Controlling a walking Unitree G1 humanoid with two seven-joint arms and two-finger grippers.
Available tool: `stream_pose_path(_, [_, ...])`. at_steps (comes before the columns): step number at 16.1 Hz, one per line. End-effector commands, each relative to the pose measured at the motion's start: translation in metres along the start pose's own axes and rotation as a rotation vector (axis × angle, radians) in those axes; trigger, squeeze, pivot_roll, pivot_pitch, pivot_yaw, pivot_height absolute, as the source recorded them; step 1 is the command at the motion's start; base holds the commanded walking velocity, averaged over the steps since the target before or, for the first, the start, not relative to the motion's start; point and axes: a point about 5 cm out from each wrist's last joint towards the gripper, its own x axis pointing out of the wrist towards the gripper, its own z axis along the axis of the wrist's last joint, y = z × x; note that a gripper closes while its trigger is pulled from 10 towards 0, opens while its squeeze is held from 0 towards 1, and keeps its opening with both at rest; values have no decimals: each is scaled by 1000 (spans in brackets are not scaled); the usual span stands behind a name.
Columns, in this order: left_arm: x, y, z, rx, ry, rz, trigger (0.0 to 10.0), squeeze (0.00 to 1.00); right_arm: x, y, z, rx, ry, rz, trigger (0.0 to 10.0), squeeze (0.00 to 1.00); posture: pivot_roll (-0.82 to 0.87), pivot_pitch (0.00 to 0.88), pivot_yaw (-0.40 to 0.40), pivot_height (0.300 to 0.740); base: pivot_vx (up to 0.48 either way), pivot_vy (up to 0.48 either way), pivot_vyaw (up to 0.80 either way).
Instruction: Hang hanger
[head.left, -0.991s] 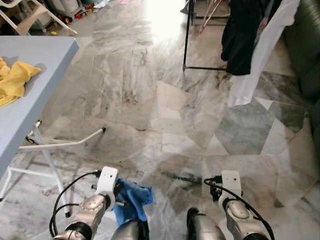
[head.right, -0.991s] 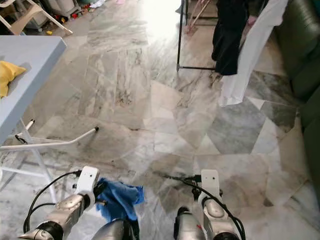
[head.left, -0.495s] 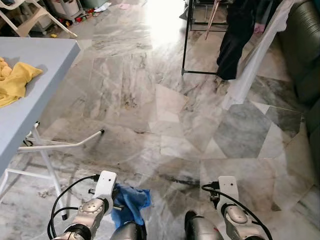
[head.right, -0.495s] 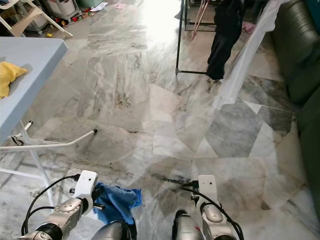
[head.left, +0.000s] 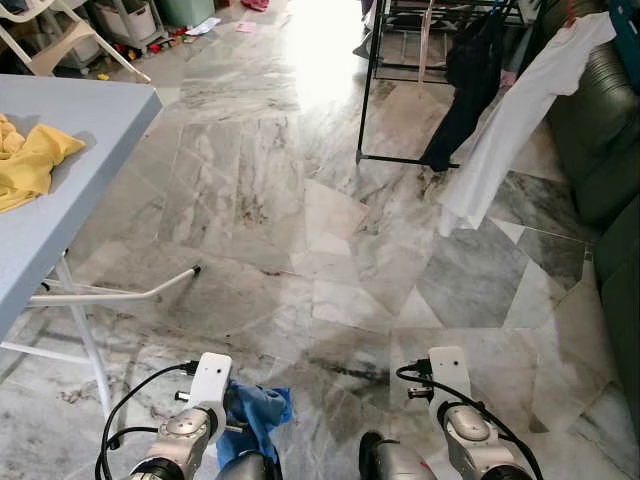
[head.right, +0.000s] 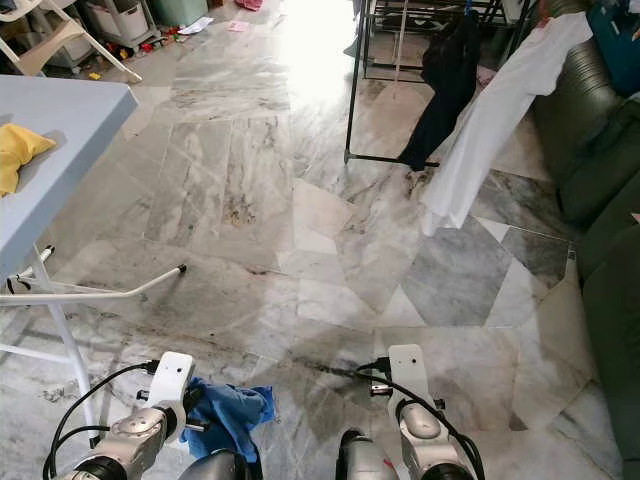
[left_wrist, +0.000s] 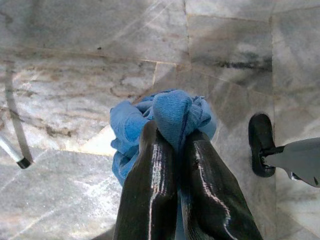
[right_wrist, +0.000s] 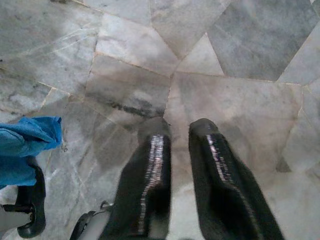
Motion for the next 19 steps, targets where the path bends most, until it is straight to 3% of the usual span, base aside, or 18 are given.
stream_pose_path(1, [-3, 5, -11, -14, 38, 22, 10000, 0, -3, 3, -9, 4, 29, 13, 1922, 0, -164, 148, 28, 740, 0, 0, 0])
stream_pose_path(2, [-3, 8, -10, -26, 37, 29, 10000, 0, -3, 3, -10, 11, 33, 15, 4784, 0, -165, 149, 29, 740, 0, 0, 0])
stream_pose_path(3, [-3, 8, -7, -65, 15, 20, 10000, 0, -3, 3, -10, 20, 27, 12, 10000, 0, -165, 150, 32, 740, 0, 0, 0])
stream_pose_path(8, [2, 1, 30, -111, -157, -77, 10000, 0, 0, 2, 16, -12, -130, 26, 10000, 0, -167, 174, 45, 740, 0, 0, 0])
stream_pose_path(11, [2, -11, 92, -40, -377, -235, 10000, 0, 1, -12, 45, 7, -278, 34, 10000, 0, -165, 195, 53, 740, 0, 0, 0])
stream_pose_path(12, [-2, -18, 124, -3, -482, -324, 10000, 0, -1, -17, 57, 1, -336, 61, 10000, 1000, -162, 198, 54, 740, 0, 0, 0])
stream_pose_path(13, [-7, -26, 145, 23, -556, -406, 10000, 0, -3, -19, 67, -40, -391, 94, 10000, 1000, -161, 200, 55, 740, 0, 0, 0])
stream_pose_path(17, [-25, -43, 180, 146, -708, -655, 10000, 0, -12, -23, 89, -147, -489, 207, 10000, 1000, -152, 223, 65, 740, 0, 0, 0])
stream_pose_path(19, [-35, -46, 195, 220, -773, -701, 10000, 0, -16, -28, 88, -223, -479, 255, 10000, 1000, -153, 225, 68, 740, 0, 0, 0])
